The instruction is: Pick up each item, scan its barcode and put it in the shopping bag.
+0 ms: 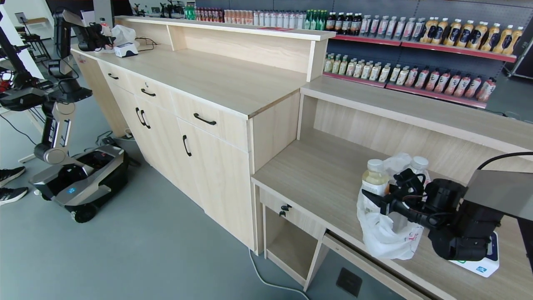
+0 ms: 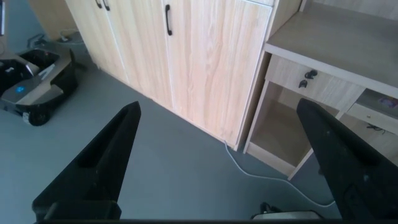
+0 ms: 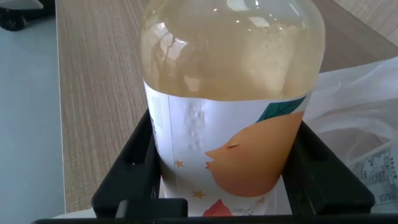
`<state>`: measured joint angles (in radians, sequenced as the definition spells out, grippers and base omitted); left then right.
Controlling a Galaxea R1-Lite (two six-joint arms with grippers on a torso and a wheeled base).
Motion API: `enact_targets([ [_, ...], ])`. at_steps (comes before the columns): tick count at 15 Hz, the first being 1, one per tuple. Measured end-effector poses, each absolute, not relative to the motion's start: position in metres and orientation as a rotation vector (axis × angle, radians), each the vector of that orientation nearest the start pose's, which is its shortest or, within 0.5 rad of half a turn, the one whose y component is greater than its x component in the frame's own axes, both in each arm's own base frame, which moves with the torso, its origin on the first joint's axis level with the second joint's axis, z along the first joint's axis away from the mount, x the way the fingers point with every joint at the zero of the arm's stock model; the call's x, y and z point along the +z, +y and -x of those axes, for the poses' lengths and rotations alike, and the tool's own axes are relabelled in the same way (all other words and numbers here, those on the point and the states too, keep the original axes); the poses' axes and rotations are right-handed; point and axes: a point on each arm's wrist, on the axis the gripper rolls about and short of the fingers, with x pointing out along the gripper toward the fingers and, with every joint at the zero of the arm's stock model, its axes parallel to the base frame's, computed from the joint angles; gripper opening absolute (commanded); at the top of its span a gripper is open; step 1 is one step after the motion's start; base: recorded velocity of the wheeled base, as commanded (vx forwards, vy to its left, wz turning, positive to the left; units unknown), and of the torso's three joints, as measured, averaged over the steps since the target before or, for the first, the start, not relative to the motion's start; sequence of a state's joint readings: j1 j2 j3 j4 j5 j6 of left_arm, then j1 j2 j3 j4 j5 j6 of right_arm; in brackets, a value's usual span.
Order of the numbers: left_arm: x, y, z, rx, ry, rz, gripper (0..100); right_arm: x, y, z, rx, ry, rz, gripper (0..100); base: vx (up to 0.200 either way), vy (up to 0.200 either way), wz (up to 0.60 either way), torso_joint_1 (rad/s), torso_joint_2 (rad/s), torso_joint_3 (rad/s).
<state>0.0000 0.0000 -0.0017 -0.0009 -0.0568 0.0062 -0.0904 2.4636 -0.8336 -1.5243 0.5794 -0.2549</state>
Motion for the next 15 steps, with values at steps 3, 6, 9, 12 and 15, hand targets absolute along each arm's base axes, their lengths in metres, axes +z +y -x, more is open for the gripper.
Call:
enact_targets([
  [3,0.076,-0.001,0.023,-0.057,-0.003,-0.006,100,-0.006,-0.023,-0.399,0.537,0.008,0.217,0,0.0,0.0,0.0,0.0,0.0,0.0],
  [6,0.076,-0.001,0.023,-0.057,-0.003,-0.006,100,-0.01,-0.024,-0.405,0.558,-0.007,0.214,0,0.0,0.0,0.0,0.0,0.0,0.0],
  [9,0.076,-0.001,0.023,-0.056,-0.003,-0.006,100,-0.015,-0.027,-0.414,0.551,-0.023,0.22,0,0.0,0.0,0.0,0.0,0.0,0.0],
  [12,0.076,-0.001,0.023,-0.056,-0.003,-0.006,100,-0.021,-0.029,-0.417,0.557,-0.026,0.221,0,0.0,0.0,0.0,0.0,0.0,0.0],
  [15,0.076,-0.001,0.023,-0.056,-0.003,-0.006,100,-0.024,-0.03,-0.419,0.576,-0.03,0.222,0,0.0,0.0,0.0,0.0,0.0,0.0],
])
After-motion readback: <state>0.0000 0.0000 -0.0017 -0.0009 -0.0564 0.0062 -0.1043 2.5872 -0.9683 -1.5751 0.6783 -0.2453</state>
